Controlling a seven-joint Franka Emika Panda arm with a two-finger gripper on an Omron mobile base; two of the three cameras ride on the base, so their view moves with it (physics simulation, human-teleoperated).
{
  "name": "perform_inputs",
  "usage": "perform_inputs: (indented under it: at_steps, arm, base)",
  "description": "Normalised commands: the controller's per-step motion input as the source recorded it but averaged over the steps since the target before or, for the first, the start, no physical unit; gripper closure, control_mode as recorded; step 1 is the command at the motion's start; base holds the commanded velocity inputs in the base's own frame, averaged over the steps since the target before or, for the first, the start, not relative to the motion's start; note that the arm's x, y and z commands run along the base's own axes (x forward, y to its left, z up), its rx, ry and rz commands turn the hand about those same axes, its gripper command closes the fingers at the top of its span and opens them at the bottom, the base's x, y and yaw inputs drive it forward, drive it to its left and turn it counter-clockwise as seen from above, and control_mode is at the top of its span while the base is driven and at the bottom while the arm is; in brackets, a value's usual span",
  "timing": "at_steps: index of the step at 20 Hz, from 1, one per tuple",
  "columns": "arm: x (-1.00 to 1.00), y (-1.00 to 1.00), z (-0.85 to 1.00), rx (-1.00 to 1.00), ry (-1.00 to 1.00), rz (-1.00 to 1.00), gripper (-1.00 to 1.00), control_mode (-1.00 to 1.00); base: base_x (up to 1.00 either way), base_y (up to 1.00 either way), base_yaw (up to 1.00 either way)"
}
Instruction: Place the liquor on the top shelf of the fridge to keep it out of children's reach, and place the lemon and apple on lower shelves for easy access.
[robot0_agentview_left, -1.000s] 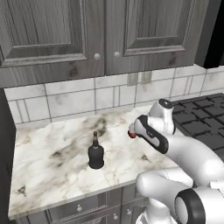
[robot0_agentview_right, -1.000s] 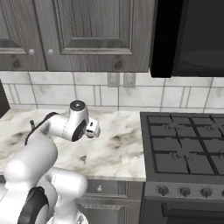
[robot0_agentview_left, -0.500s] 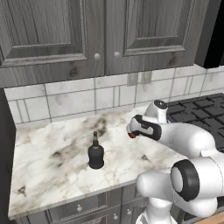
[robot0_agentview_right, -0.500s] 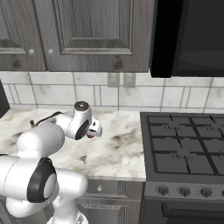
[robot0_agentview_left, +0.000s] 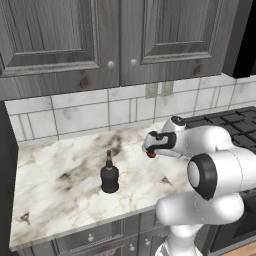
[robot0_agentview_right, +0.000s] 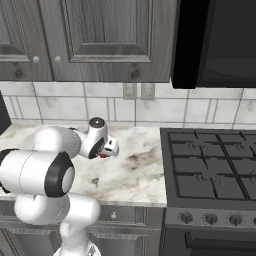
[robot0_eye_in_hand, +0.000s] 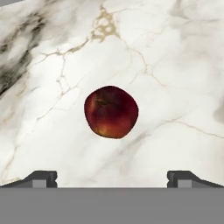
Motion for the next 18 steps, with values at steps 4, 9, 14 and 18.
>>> perform_inputs:
  at_steps: [4,9,14,18]
  arm:
    - [0.31,0.00,-0.24,0.00,0.01,0.00,-1.00,-1.00]
    - [0.30,0.00,-0.24,0.00,0.01,0.00,-1.00,-1.00]
    - [0.28,0.00,-0.24,0.00,0.02,0.00,-1.00,-1.00]
    - [0.29,0.00,-0.24,0.00,0.02,0.00,-1.00,-1.00]
  base:
    - [0.00,0.00,0.00]
    - [0.00,0.00,0.00]
    - [0.00,0.00,0.00]
    - [0.00,0.00,0.00]
